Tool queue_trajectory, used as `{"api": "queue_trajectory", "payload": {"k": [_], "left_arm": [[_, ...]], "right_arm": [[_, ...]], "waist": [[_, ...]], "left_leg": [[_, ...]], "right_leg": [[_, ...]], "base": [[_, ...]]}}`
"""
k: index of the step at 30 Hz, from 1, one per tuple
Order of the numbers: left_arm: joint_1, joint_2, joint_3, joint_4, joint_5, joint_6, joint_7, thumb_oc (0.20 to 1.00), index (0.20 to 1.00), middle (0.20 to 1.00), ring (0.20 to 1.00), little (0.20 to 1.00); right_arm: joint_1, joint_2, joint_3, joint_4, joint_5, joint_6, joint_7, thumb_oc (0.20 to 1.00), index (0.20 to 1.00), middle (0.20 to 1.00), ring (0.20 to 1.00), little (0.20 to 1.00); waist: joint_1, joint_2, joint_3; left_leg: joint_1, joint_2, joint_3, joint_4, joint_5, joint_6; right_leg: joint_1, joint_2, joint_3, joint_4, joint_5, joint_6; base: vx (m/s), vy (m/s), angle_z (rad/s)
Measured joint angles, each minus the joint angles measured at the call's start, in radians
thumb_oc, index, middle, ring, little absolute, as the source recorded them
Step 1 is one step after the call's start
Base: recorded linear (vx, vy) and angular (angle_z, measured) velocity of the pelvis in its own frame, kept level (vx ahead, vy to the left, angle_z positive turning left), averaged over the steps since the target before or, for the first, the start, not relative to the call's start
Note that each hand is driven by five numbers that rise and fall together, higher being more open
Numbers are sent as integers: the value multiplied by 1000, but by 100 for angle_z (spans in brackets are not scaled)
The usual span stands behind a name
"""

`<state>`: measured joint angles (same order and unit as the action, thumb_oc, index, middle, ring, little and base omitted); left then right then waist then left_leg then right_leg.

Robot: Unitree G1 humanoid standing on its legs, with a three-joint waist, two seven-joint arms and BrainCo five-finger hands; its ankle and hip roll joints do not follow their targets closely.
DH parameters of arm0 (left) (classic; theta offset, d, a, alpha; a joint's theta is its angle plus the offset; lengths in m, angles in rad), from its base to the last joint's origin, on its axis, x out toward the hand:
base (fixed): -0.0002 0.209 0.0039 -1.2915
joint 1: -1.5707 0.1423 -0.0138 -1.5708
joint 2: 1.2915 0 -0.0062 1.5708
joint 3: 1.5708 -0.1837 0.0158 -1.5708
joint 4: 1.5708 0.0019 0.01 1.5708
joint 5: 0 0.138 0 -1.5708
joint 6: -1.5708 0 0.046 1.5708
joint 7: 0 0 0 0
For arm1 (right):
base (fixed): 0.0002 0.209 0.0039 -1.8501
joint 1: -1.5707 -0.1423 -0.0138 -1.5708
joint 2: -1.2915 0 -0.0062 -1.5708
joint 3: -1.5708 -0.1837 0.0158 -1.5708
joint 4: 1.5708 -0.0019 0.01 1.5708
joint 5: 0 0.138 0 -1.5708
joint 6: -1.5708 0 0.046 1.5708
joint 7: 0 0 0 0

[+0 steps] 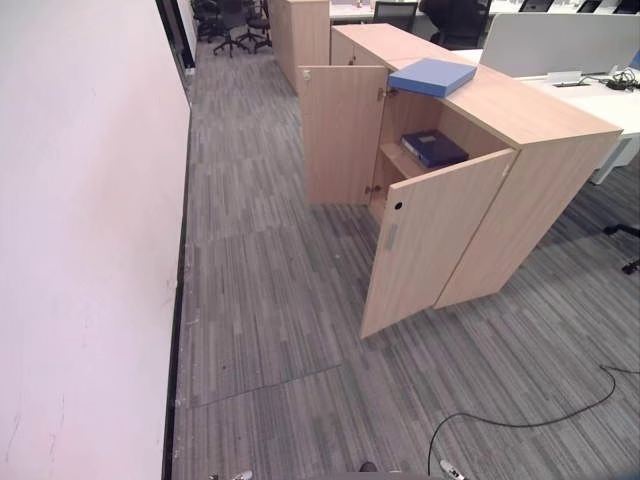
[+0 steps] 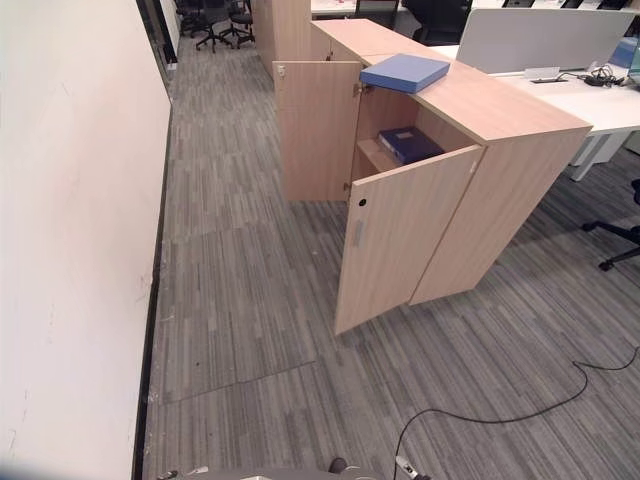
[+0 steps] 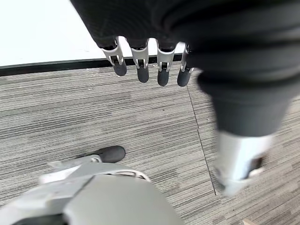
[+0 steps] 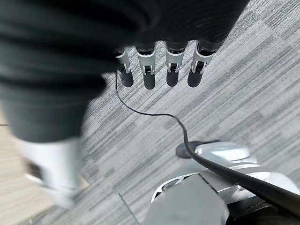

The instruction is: Put the empty folder in the office cabinet

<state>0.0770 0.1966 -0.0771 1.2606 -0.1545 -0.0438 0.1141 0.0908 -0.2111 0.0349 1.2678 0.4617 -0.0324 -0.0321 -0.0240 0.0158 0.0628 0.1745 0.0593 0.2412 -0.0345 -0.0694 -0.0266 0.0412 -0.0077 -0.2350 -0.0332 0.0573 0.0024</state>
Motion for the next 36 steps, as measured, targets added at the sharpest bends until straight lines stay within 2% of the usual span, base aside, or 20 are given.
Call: {"api": "queue_trajectory", "payload": {"k": [6, 12, 20, 26, 36], "left_arm": [[-4, 0, -1, -7, 6, 0, 2, 1000, 1000, 1000, 1000, 1000], [-1, 1, -3, -27, 7, -8, 24, 1000, 1000, 1000, 1000, 1000], [0, 0, -5, -25, 2, -10, 7, 1000, 1000, 1000, 1000, 1000], [0, -1, 1, -7, -39, -9, -39, 1000, 1000, 1000, 1000, 1000], [2, -3, 2, -37, -98, -30, -16, 1000, 1000, 1000, 1000, 1000]], "right_arm": [[6, -3, 0, 1, 0, 1, 12, 1000, 1000, 1000, 1000, 1000], [6, -3, 0, 1, 0, 0, 11, 1000, 1000, 1000, 1000, 1000], [10, -3, 0, 2, -1, 0, 12, 1000, 1000, 1000, 1000, 1000], [8, -3, 0, 2, -2, 1, 29, 1000, 1000, 1000, 1000, 1000], [1, -3, 2, 1, -2, 0, 31, 1000, 1000, 1000, 1000, 1000]], "waist": [[0, 24, 8], [2, 13, 13], [2, 4, 18], [2, 7, 16], [6, -9, 23]], "left_leg": [[15, -5, 0, -15, 0, 0], [16, -5, 0, -16, 2, -4], [16, -5, -1, -25, 4, -6], [21, -5, -2, -21, 4, -7], [23, -5, -20, -24, 5, -8]], "right_leg": [[36, 4, -2, -54, 24, 1], [37, 3, -3, -54, 23, 7], [37, 3, -4, -54, 23, 8], [41, 3, -5, -54, 23, 8], [53, 0, -24, -54, 20, 5]], "base": [[0, 0, 1], [0, 0, 0], [0, 0, 0], [0, 0, 0], [3, -19, 5]]}}
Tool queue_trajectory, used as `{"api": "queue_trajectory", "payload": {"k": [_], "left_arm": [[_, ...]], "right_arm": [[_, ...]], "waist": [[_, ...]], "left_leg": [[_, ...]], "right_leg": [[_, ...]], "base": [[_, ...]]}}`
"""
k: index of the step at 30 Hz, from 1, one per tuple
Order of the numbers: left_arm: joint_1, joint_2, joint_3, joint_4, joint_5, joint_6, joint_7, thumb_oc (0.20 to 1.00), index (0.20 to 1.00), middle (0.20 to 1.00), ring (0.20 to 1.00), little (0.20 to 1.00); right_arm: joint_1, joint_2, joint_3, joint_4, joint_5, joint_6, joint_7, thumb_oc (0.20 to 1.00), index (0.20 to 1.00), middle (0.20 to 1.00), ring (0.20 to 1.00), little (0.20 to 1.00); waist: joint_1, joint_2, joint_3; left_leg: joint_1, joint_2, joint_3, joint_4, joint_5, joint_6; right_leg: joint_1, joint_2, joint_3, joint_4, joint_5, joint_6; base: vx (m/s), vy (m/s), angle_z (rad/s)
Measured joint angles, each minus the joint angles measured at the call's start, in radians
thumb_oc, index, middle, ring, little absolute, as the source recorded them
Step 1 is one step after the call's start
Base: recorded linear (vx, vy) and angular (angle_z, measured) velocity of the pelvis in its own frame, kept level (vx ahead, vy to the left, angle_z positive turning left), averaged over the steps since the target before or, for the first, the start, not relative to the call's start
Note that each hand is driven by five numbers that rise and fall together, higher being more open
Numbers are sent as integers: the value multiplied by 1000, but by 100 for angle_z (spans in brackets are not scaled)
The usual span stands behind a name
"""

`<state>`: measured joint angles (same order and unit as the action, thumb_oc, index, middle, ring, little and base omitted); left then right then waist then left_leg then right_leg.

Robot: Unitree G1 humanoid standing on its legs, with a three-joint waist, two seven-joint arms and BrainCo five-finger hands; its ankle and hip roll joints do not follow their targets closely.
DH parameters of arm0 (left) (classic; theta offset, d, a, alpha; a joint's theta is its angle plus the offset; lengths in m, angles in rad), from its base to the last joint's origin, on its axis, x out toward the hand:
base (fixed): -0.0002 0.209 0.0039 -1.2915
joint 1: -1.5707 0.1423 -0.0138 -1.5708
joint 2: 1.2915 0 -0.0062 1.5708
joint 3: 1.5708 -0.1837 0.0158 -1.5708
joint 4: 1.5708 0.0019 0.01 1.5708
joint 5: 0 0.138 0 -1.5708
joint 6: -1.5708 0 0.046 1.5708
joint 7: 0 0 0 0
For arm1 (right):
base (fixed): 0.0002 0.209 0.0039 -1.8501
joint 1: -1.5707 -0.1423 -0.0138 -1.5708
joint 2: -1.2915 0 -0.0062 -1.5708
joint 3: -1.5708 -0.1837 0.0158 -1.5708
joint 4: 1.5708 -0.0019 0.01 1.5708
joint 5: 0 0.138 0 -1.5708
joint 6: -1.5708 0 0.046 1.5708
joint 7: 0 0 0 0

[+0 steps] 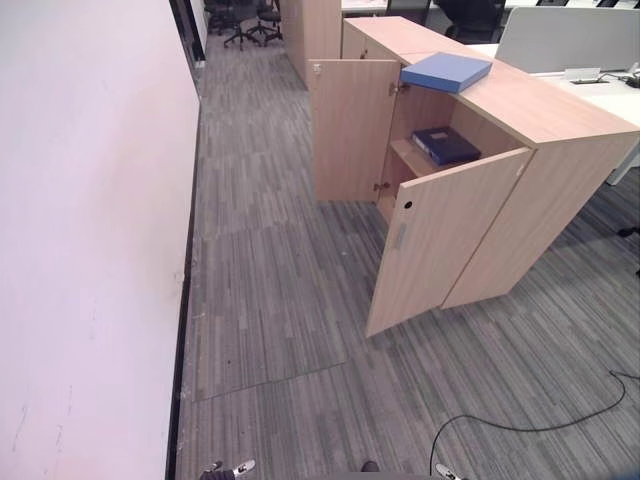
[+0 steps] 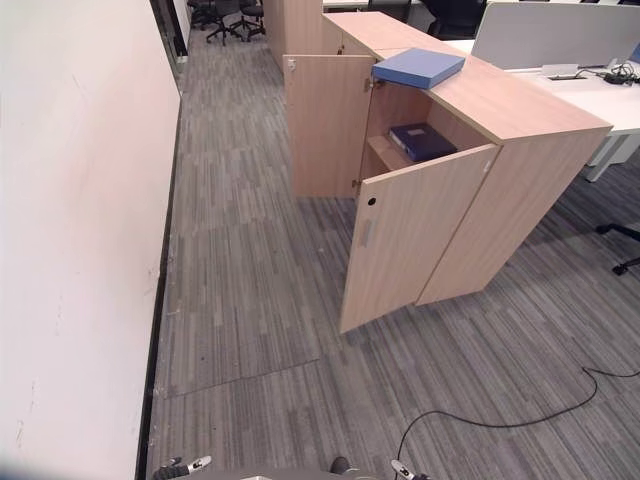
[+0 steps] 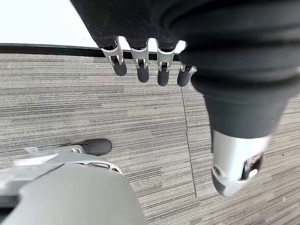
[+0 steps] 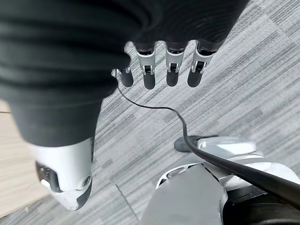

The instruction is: Put the empty folder in the office cabinet

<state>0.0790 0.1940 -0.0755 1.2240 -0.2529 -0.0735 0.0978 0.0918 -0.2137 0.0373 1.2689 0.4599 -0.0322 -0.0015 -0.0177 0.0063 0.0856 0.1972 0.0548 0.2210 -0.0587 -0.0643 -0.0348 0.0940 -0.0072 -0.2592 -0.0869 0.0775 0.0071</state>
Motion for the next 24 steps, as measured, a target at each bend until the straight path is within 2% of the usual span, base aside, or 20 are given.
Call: {"api": "queue_trajectory", "payload": {"k": [12, 18, 24], "left_arm": [[6, 2, 8, 34, -26, 13, -87, 1000, 1000, 1000, 1000, 1000], [12, 3, 9, 40, -47, 23, -89, 1000, 1000, 1000, 1000, 1000], [33, 3, 47, 42, -57, 25, -90, 1000, 1000, 1000, 1000, 1000]], "right_arm": [[0, -2, 6, 0, -20, 2, 24, 1000, 1000, 1000, 1000, 1000], [-1, -3, 31, 1, -46, 22, 26, 1000, 1000, 1000, 1000, 1000], [-2, -5, 47, 1, -60, 23, 35, 1000, 1000, 1000, 1000, 1000]], "waist": [[0, 21, -7], [3, 22, -7], [27, 21, -2]], "left_leg": [[1, 0, -11, 0, 0, 0], [-1, 2, -34, -1, 2, -4], [-21, 6, -65, 23, 11, -16]], "right_leg": [[6, 0, -9, 0, -2, -3], [14, -1, -31, 0, -7, -8], [14, -1, -59, 0, -13, -9]], "base": [[1, -2, 0], [16, -33, 11], [-35, -64, 15]]}}
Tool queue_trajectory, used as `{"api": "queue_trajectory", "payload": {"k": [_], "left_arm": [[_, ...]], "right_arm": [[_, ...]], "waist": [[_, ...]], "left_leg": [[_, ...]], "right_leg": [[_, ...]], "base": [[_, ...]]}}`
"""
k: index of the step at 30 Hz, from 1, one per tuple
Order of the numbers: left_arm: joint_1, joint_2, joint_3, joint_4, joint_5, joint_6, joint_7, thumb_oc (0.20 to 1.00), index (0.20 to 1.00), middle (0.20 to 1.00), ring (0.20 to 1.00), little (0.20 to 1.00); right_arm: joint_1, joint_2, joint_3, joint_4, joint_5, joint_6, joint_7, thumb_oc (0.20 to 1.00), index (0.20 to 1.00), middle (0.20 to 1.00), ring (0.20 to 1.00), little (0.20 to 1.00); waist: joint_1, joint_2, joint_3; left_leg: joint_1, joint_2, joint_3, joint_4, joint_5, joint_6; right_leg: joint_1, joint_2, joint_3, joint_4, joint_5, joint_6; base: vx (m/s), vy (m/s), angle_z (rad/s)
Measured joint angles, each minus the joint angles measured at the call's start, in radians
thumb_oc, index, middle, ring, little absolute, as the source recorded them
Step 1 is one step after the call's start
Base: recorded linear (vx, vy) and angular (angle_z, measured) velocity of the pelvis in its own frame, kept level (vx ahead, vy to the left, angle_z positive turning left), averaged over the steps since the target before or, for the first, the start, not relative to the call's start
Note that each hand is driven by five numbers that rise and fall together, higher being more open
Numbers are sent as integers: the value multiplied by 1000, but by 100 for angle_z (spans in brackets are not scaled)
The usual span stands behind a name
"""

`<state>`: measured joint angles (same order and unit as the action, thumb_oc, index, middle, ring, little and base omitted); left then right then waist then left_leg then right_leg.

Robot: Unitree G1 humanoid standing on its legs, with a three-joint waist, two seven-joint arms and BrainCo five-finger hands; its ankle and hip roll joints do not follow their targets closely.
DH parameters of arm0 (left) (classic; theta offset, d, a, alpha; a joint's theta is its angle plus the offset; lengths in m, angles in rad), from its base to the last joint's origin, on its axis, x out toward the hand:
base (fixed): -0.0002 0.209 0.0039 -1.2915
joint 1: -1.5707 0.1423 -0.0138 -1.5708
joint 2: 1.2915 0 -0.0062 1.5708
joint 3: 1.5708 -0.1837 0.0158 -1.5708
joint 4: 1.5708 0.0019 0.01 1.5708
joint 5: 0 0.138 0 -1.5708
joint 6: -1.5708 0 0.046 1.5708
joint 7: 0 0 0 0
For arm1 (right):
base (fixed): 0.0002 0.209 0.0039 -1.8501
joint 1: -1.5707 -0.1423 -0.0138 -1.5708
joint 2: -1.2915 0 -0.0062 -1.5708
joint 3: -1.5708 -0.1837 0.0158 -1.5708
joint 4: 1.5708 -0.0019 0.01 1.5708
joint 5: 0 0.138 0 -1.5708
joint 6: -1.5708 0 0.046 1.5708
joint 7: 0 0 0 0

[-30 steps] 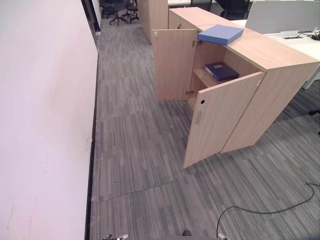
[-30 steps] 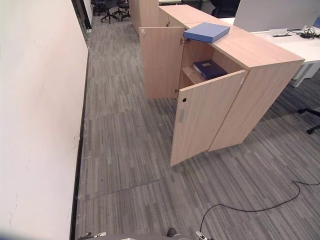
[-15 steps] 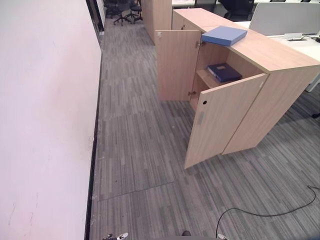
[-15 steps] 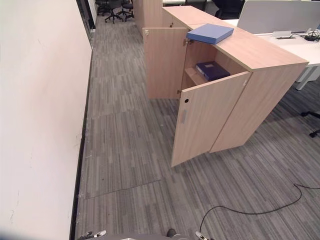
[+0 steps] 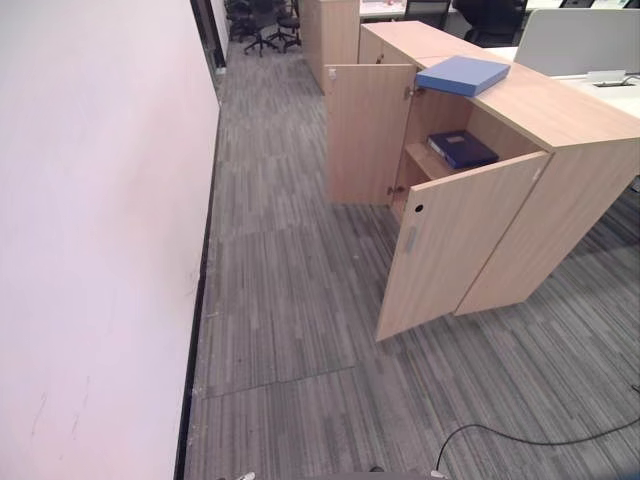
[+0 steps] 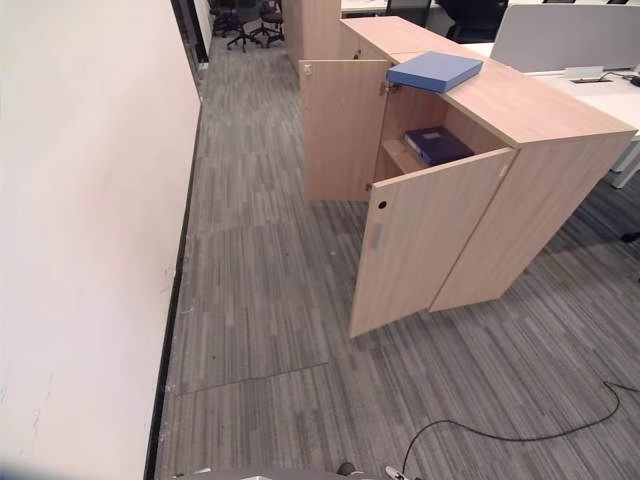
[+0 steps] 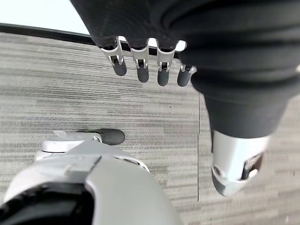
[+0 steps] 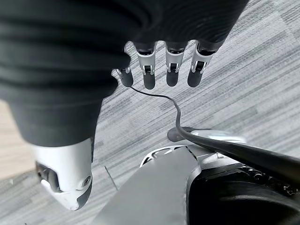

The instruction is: Put the empty folder in the office cabinet

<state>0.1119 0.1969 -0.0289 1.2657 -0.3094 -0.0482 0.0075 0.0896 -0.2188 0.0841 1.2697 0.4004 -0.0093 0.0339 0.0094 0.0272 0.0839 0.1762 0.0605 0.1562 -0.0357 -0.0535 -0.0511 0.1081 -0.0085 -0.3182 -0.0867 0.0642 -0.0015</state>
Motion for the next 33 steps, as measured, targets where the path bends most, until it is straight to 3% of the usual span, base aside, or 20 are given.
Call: {"api": "queue_trajectory", "payload": {"k": [3, 4, 5, 6, 8, 9, 10, 11, 14, 16, 21, 22, 30, 33], "left_arm": [[-33, 0, 15, 16, -23, -6, 3, 1000, 1000, 1000, 1000, 1000], [-63, 3, 27, 18, -34, -7, 3, 1000, 1000, 1000, 1000, 1000], [-78, 1, 29, 21, -38, -5, 3, 1000, 1000, 1000, 1000, 1000], [-86, -4, 28, 25, -39, -5, 3, 1000, 1000, 1000, 1000, 1000], [-77, -5, 28, 32, -40, -2, 5, 1000, 1000, 1000, 1000, 1000], [-75, -2, 31, 40, -42, -1, 6, 1000, 1000, 1000, 1000, 1000], [-79, 3, 39, 41, -54, 0, 12, 1000, 1000, 1000, 1000, 1000], [-81, 5, 39, 36, -58, -1, 14, 1000, 1000, 1000, 1000, 1000], [-80, -1, 39, 49, -58, 0, 19, 1000, 1000, 1000, 1000, 1000], [-83, -8, 37, 46, -58, 0, 18, 1000, 1000, 1000, 1000, 1000], [-44, 24, 39, 39, -57, 3, 20, 1000, 1000, 1000, 1000, 1000], [-35, 22, 38, 38, -57, 4, 20, 1000, 1000, 1000, 1000, 1000], [-37, 15, 38, 27, -54, 3, 20, 1000, 1000, 1000, 1000, 1000], [-44, 15, 33, 27, -36, 3, 16, 1000, 1000, 1000, 1000, 1000]], "right_arm": [[-33, 1, 5, 3, 0, 0, 7, 1000, 1000, 1000, 1000, 1000], [-48, 4, 7, 4, 0, 0, 8, 1000, 1000, 1000, 1000, 1000], [-67, -2, 7, 9, 0, 1, 8, 1000, 1000, 1000, 1000, 1000], [-74, -13, 7, 10, 0, 0, 6, 1000, 1000, 1000, 1000, 1000], [-89, -22, 6, 22, 0, -2, 6, 1000, 1000, 1000, 1000, 1000], [-92, -24, 22, 23, 0, -4, 5, 1000, 1000, 1000, 1000, 1000], [-90, -23, 26, 26, 0, -6, 5, 1000, 1000, 1000, 1000, 1000], [-90, -22, 29, 28, 0, -2, 5, 1000, 1000, 1000, 1000, 1000], [-80, -25, 32, 28, 0, -1, 5, 1000, 1000, 1000, 1000, 1000], [-55, -26, 26, 29, 0, 0, 4, 1000, 1000, 1000, 1000, 1000], [-52, -4, 27, 28, 0, 0, 4, 1000, 1000, 1000, 1000, 1000], [-49, -4, 27, 25, 0, -1, 5, 1000, 1000, 1000, 1000, 1000], [-52, -17, 23, 25, -30, 1, 5, 1000, 1000, 1000, 1000, 1000], [-54, -20, 23, 25, -33, 1, 6, 1000, 1000, 1000, 1000, 1000]], "waist": [[2, -20, 46], [1, -51, 71], [10, -58, 91], [13, -61, 105], [26, -67, 113], [25, -73, 114], [14, -79, 115], [15, -85, 116], [-8, -51, 96], [-4, -19, 70], [2, -54, 8], [4, -51, -11], [18, 3, -40], [16, -2, -34]], "left_leg": [[-121, -8, -27, 146, 1, -23], [-171, -17, -14, 210, 20, -58], [-196, -16, 13, 222, 42, -92], [-205, -10, 45, 229, 46, -102], [-205, 8, 109, 228, 37, -88], [-205, 40, 208, 245, 22, -64], [-205, 74, 282, 269, 17, -65], [-199, 79, 291, 260, 17, -66], [-139, 126, 374, 144, 18, -64], [-117, 139, 411, 94, 53, -39], [-92, 93, 400, 66, 42, -7], [-81, 64, 398, 53, 49, 7], [-28, -7, 360, -29, 49, 30], [-24, -24, 336, -42, 46, 38]], "right_leg": [[-16, -7, -43, 0, -4, 2], [-24, -34, -53, -6, -9, -6], [-27, -40, -58, -6, -11, -11], [-27, -41, -68, -7, -15, -18], [-27, -44, -82, -3, -17, -31], [-25, -58, -135, -5, -8, -51], [-20, -67, -164, -7, -12, -49], [-22, -77, -168, -2, -14, -45], [-3, -72, -225, -6, -9, -21], [1, -70, -251, 16, -23, 5], [1, -115, -243, 70, -39, 48], [2, -136, -244, 80, -43, 69], [46, -179, -276, 76, -32, 113], [43, -208, -302, 126, -55, 129]], "base": [[-135, -98, 67], [-17, -61, 82], [-16, -51, 81], [-36, -35, 54], [-15, -29, 24], [10, -8, 48], [42, 8, 64], [81, 33, 67], [83, 61, 61], [64, 70, 53], [69, 149, 13], [76, 235, 12], [62, 236, 16], [28, 188, 26]]}}
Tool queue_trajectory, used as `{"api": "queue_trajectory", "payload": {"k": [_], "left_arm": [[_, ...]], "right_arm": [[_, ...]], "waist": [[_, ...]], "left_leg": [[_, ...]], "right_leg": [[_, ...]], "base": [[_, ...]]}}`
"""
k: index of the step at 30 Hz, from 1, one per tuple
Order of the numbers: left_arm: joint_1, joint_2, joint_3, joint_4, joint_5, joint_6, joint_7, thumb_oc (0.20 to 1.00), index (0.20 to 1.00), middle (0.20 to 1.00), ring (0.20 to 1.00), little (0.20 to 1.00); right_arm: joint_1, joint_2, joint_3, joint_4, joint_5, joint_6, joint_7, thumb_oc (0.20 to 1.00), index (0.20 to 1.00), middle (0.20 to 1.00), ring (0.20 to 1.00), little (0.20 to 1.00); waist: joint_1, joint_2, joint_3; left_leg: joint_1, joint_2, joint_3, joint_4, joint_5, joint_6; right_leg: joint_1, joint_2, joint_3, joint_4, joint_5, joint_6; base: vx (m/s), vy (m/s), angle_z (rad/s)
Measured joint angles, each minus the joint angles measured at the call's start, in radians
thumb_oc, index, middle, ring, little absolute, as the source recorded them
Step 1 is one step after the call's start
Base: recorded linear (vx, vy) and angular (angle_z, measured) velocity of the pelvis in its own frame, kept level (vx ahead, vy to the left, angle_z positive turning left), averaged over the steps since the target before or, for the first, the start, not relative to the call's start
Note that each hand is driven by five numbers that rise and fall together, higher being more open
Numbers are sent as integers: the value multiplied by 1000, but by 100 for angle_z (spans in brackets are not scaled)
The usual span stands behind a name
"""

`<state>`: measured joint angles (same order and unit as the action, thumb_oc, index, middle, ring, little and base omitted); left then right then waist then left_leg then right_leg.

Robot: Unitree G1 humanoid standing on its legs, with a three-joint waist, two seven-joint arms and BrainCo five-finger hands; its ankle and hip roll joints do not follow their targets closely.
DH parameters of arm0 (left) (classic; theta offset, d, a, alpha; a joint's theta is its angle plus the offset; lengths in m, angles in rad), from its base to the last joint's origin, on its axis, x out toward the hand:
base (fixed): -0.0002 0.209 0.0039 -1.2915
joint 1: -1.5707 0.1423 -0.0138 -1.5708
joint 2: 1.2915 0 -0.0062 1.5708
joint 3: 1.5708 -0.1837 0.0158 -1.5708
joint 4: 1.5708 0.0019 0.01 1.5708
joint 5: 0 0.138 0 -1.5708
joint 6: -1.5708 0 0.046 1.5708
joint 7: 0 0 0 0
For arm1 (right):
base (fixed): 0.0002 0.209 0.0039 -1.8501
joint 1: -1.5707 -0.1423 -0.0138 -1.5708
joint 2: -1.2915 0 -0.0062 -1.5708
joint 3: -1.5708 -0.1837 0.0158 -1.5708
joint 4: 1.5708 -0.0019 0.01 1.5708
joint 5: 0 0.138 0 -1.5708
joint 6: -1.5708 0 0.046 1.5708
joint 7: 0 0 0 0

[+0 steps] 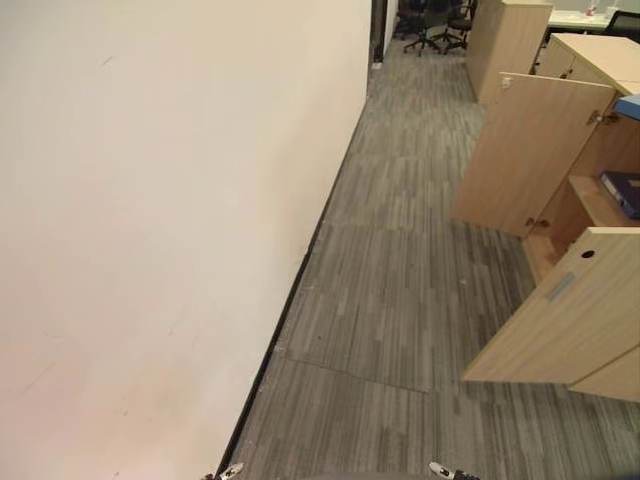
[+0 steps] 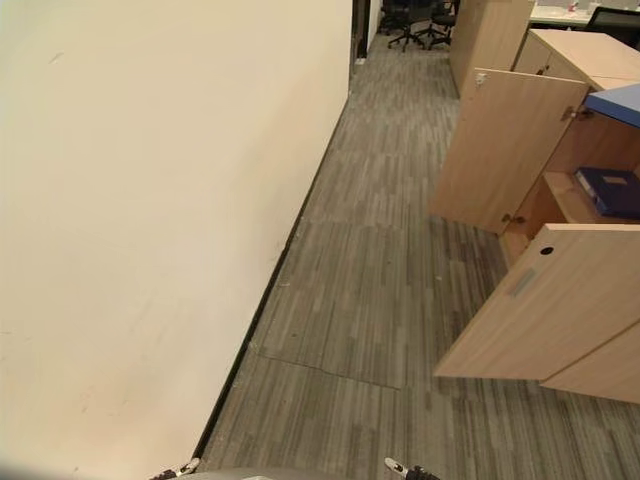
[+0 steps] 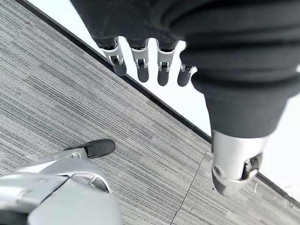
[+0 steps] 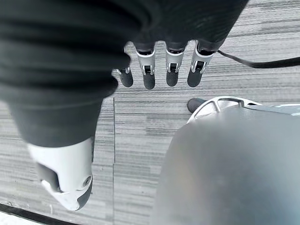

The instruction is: Put the empty folder in the office cabinet

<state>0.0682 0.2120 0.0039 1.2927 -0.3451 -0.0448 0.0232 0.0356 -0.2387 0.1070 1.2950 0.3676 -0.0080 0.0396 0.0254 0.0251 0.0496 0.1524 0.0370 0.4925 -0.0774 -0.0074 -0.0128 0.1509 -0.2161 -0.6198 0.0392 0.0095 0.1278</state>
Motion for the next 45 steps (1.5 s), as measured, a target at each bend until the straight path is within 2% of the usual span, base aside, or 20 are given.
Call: {"api": "queue_trajectory", "payload": {"k": [3, 6, 7, 8, 10, 11, 16, 19, 25, 26, 28, 30, 33, 35, 38, 39, 41, 42, 43, 45], "left_arm": [[-8, 2, -5, 3, 5, 1, -4, 1000, 1000, 1000, 1000, 1000], [-41, 0, -14, 1, 16, 1, -12, 1000, 1000, 1000, 1000, 1000], [-40, 8, -24, 3, 21, 1, -12, 1000, 1000, 1000, 1000, 1000], [-39, 21, -44, 3, 25, 3, -12, 1000, 1000, 1000, 1000, 1000], [-41, 44, -50, 4, 40, 2, -12, 1000, 1000, 1000, 1000, 1000], [-43, 57, -51, 2, 41, 2, -12, 1000, 1000, 1000, 1000, 1000], [-41, 48, -45, 7, 60, 4, -11, 1000, 1000, 1000, 1000, 1000], [-37, 26, -42, 1, 78, 3, -13, 1000, 1000, 1000, 1000, 1000], [-22, 13, -42, 3, 85, 3, -14, 1000, 1000, 1000, 1000, 1000], [-22, 4, -43, 4, 88, 3, -14, 1000, 1000, 1000, 1000, 1000], [-32, -4, -43, 5, 88, 3, -14, 1000, 1000, 1000, 1000, 1000], [-44, -12, -50, 4, 88, 3, -15, 1000, 1000, 1000, 1000, 1000], [-79, -11, -55, 21, 88, 2, -15, 1000, 1000, 1000, 1000, 1000], [-81, -8, -57, 21, 86, 2, -13, 1000, 1000, 1000, 1000, 1000], [-53, -3, -50, 22, 70, 2, -13, 1000, 1000, 1000, 1000, 1000], [-48, -3, -50, 21, 67, 2, -12, 1000, 1000, 1000, 1000, 1000], [-29, -5, -51, 10, 66, 2, -11, 1000, 1000, 1000, 1000, 1000], [-27, -5, -52, 10, 66, 2, -12, 1000, 1000, 1000, 1000, 1000], [-27, 2, -52, 0, 56, -1, -12, 1000, 1000, 1000, 1000, 1000], [-29, 7, -51, 1, 49, -3, -11, 1000, 1000, 1000, 1000, 1000]], "right_arm": [[-6, 2, -1, 1, -6, 5, 2, 1000, 1000, 1000, 1000, 1000], [-7, -20, -3, 3, -6, 14, 1, 1000, 1000, 1000, 1000, 1000], [-7, -19, -3, 1, -5, 12, 1, 1000, 1000, 1000, 1000, 1000], [-7, -17, -3, -5, -5, 7, -1, 1000, 1000, 1000, 1000, 1000], [-34, -13, -3, -10, -4, 4, 3, 1000, 1000, 1000, 1000, 1000], [-38, -8, -3, -9, -4, 5, 3, 1000, 1000, 1000, 1000, 1000], [-46, 6, -36, -13, 5, -4, 4, 1000, 1000, 1000, 1000, 1000], [-39, 6, -53, -27, 6, 0, 4, 1000, 1000, 1000, 1000, 1000], [0, -4, -71, -25, 5, -1, 4, 1000, 1000, 1000, 1000, 1000], [3, -18, -64, -16, 4, 3, 4, 1000, 1000, 1000, 1000, 1000], [3, -26, -62, -17, 4, 5, 3, 1000, 1000, 1000, 1000, 1000], [2, -34, -59, -17, 4, 6, 4, 1000, 1000, 1000, 1000, 1000], [3, -37, -58, -17, 5, 11, 3, 1000, 1000, 1000, 1000, 1000], [1, -35, -39, -17, 5, 12, 4, 1000, 1000, 1000, 1000, 1000], [3, -19, -32, -6, 5, 11, 4, 1000, 1000, 1000, 1000, 1000], [3, -19, -26, -6, 5, 9, 3, 1000, 1000, 1000, 1000, 1000], [-5, -20, 2, 2, 4, 10, 2, 1000, 1000, 1000, 1000, 1000], [-3, -20, 10, 6, 3, 10, 2, 1000, 1000, 1000, 1000, 1000], [0, -19, 37, 32, 3, 13, 3, 1000, 1000, 1000, 1000, 1000], [-3, -18, 42, 42, 0, 13, 3, 1000, 1000, 1000, 1000, 1000]], "waist": [[6, -11, 10], [-18, 3, 59], [-20, -1, 63], [-26, 1, 69], [-43, -2, 83], [-44, -17, 89], [-73, -15, 111], [-84, -21, 124], [-88, -10, 109], [-95, 10, 92], [-96, 19, 85], [-100, 29, 75], [-104, 14, 65], [-115, -11, 51], [-110, -45, 27], [-99, -41, 25], [-75, -38, 31], [-75, -35, 33], [-68, -54, 31], [-72, -58, 37]], "left_leg": [[3, -19, -9, -5, -11, 12], [30, -44, -67, -22, -28, 56], [34, -55, -73, -22, -30, 74], [38, -61, -81, -21, -34, 85], [28, -63, -86, -15, -27, 87], [38, -66, -87, -13, -32, 93], [60, -67, -111, -13, -41, 88], [85, -85, -112, -22, -69, 68], [141, -32, -120, -12, -104, 13], [143, 9, -123, 1, -115, -16], [144, 35, -119, 18, -114, -18], [147, 71, -116, 34, -121, -30], [134, 118, -113, 114, -122, -41], [101, 148, -112, 225, -114, -56], [-48, 254, -131, 635, -23, -189], [-99, 296, -155, 760, 30, -199], [-178, 346, -209, 941, 125, -223], [-211, 354, -218, 984, 120, -221], [-258, 332, -167, 951, 83, -184], [-328, 317, -150, 841, 75, -182]], "right_leg": [[-12, -36, -5, 55, -15, 11], [-83, -154, -15, 354, -18, 11], [-129, -194, 7, 448, -14, 8], [-179, -215, 54, 497, -57, 20], [-225, -197, 90, 431, -73, 26], [-273, -171, 86, 359, -64, 41], [-323, -64, 120, 150, -10, 94], [-340, -52, 113, 53, 39, 91], [-284, -14, 57, 56, 130, 6], [-283, 25, 58, 73, 108, -39], [-278, 48, 57, 80, 90, -105], [-271, 81, 52, 86, 63, -136], [-250, 102, 41, 113, 7, -145], [-222, 112, 31, 105, -21, -145], [-129, 180, 43, -27, -25, -149], [-103, 207, 56, -47, -25, -160], [-63, 244, 89, -61, -28, -241], [-47, 251, 94, -66, -35, -252], [-40, 242, 108, -68, -35, -244], [-29, 250, 118, -77, -46, -256]], "base": [[55, 283, 25], [-2, 185, 56], [-1, 31, 15], [15, 15, 15], [43, -15, 17], [70, -37, 1], [82, -83, 17], [173, -143, 8], [201, -159, 1], [185, -166, 1], [205, -207, -3], [134, -160, -4], [226, -353, 4], [162, -350, 10], [173, -342, -30], [154, -247, -67], [113, -153, -60], [115, -120, -49], [106, -62, -31], [100, -24, -9]]}}
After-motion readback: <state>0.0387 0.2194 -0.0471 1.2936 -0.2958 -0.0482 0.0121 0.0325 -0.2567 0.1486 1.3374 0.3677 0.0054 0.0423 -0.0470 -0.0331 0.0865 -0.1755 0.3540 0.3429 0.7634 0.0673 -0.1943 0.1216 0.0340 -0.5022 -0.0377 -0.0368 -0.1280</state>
